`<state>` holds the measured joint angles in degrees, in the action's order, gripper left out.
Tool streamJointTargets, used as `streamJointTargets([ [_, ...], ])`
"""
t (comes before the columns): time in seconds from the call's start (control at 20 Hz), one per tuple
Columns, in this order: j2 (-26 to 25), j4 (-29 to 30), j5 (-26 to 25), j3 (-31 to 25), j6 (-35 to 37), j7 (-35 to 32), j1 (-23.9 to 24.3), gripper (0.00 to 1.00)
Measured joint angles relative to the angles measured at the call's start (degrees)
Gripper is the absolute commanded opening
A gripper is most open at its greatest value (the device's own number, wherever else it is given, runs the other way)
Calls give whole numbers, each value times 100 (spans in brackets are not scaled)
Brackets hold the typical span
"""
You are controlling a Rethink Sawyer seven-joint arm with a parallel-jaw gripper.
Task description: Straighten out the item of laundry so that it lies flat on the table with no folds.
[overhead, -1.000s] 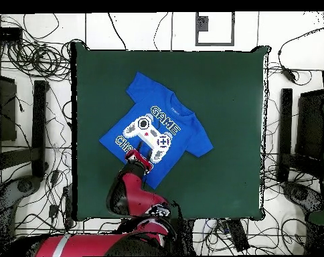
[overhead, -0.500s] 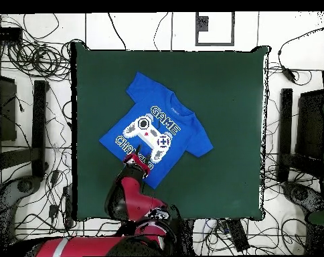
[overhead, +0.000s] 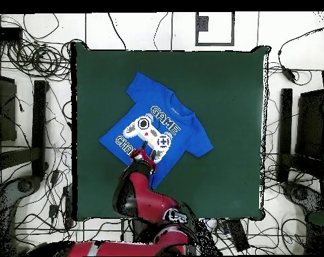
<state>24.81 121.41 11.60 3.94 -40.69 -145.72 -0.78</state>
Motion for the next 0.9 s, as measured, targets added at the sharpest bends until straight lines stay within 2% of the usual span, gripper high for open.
streamJointTargets([
  [0.25,219,-71,-89,-27,444,0,486,100],
  [0.45,276,-142,-137,-36,645,0,652,100],
  [0.9,255,-252,-142,-46,737,0,647,100],
])
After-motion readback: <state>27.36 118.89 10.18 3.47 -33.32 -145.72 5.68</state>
